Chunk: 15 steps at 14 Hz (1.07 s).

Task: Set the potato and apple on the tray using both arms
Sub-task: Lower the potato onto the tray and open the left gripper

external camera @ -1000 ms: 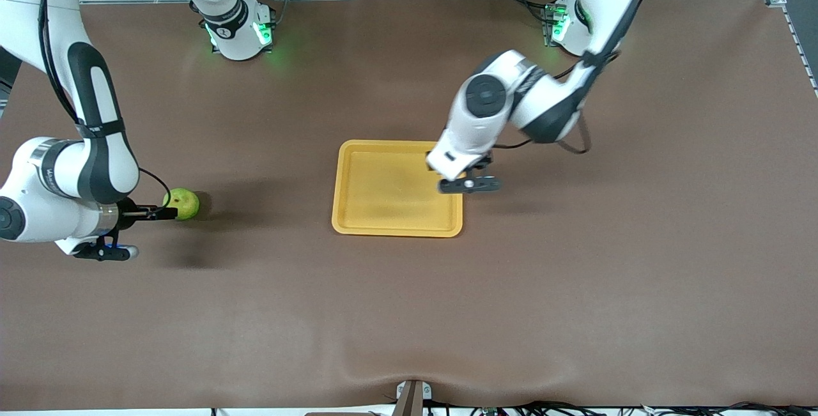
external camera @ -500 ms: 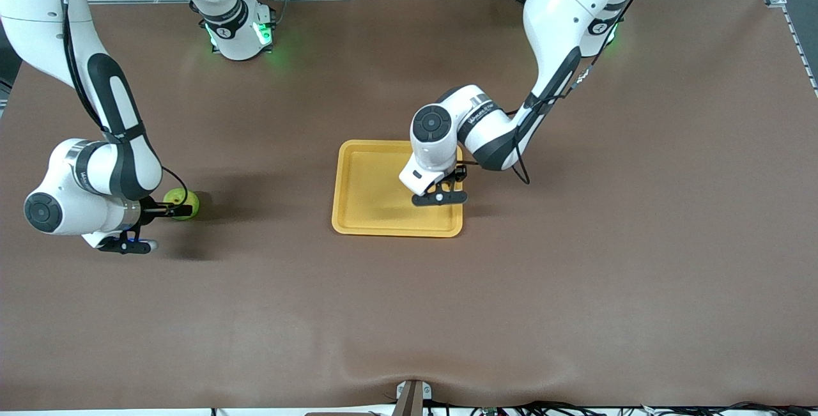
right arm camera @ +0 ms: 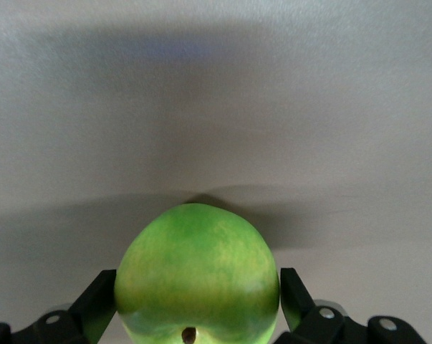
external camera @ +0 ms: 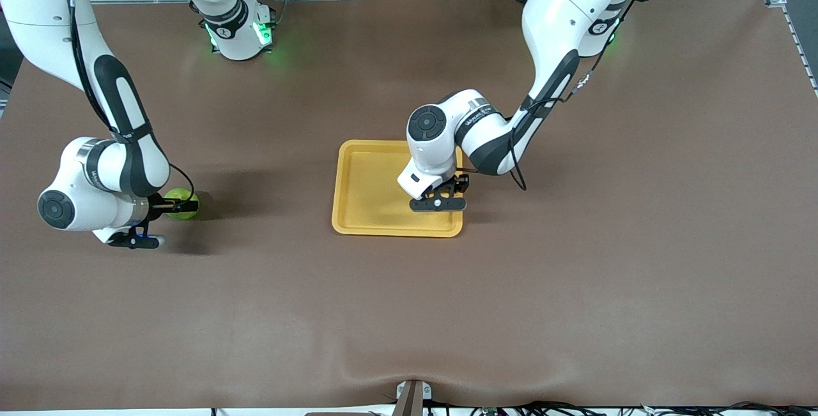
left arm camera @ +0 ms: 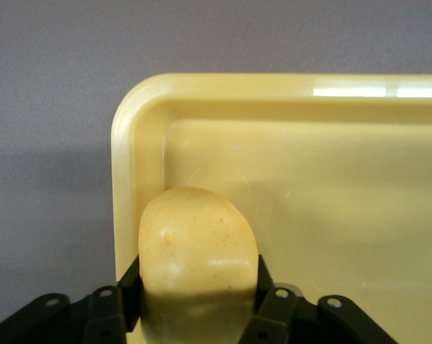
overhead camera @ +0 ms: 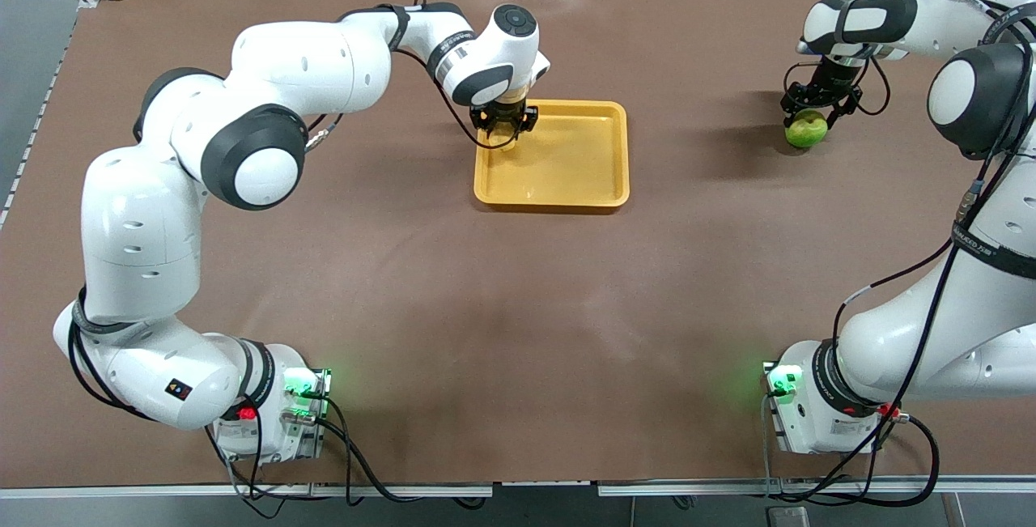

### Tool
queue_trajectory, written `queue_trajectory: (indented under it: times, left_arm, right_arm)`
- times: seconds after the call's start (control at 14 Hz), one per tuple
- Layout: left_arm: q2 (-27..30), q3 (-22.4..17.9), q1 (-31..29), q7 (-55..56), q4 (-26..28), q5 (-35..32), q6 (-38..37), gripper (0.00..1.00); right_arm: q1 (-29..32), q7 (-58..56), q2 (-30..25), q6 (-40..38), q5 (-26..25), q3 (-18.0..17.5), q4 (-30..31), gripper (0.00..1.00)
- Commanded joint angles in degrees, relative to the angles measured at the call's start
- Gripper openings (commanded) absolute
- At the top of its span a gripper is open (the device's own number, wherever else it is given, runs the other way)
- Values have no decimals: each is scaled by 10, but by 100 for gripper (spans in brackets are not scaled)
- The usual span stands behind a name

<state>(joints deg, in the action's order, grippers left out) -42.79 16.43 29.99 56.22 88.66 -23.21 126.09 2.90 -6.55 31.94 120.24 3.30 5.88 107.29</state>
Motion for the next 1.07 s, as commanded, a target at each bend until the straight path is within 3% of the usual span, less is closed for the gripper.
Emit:
queue_trajectory:
  times: [0.0, 0.14, 0.29, 0.5, 0.71, 1.0]
  left_arm:
    - [-13, -3, 6, 25, -22, -14, -1, 100]
    - [-13, -3, 6, 25, -22, -14, -1, 100]
    - [-13, -3, 6, 24, -22, -15, -1, 100]
    - [-5, -3, 4, 25, -22, -13, -1, 100]
    - [40, -2, -7, 26, -22, -9, -12, 100]
    - [108, -1, -64, 14, -20, -9, -52, 100]
  right_arm:
    - [3, -9, -12, 9, 9, -2, 16, 52]
    - [2, -8, -14, 4, 9, -2, 13, 2]
    - [0, -8, -19, -7, 9, -2, 7, 0]
    - [-6, 0, -23, -108, 9, -3, -62, 0]
    - [-15, 0, -23, -195, 11, -4, -128, 0]
    - [-46, 41, -26, -221, 21, -14, -153, 0]
